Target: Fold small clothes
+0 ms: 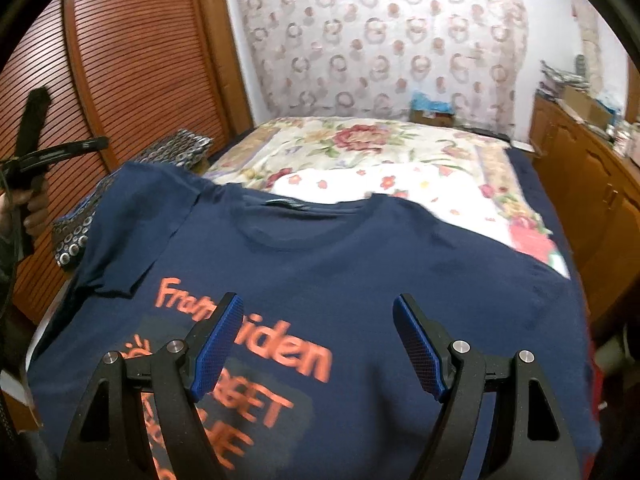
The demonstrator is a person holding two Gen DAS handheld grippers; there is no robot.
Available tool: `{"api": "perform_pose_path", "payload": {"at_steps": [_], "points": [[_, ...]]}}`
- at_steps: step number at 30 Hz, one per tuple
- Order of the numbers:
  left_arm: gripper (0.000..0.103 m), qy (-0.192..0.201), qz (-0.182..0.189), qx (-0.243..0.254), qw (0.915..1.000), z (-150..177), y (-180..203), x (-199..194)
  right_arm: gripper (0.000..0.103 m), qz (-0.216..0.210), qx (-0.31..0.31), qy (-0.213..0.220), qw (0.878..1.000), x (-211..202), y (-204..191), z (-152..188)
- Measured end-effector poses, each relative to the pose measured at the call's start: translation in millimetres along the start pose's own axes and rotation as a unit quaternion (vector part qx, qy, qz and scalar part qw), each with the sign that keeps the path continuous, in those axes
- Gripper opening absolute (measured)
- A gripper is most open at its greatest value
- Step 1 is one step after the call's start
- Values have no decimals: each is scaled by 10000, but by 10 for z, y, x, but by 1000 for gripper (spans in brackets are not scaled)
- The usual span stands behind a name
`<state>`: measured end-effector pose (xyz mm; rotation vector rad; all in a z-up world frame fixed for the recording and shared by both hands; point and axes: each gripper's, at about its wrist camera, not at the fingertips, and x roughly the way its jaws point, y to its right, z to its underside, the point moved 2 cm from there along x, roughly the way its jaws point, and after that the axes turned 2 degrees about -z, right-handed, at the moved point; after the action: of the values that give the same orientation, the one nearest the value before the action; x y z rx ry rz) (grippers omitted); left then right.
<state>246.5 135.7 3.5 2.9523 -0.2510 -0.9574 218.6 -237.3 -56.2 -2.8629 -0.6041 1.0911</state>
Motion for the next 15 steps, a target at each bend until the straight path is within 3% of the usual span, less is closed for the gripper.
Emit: {"api": "perform_pose_path", "payload": {"at_steps": [1,3,9,15], "points": [[57,49,40,57,10000,-8,45,-44,79,106,36,19,9999,-55,45,31],[85,152,-3,200,9997,-8,162,-126,79,324,137,54,9994,-174,154,115],[87,239,189,330,9990,128,505,-164,79,937,566,72,9940,-443,483,403],[87,-62,463,338,9983,480,870,64,79,1442,933,-50,9851,-558,662,677]]}}
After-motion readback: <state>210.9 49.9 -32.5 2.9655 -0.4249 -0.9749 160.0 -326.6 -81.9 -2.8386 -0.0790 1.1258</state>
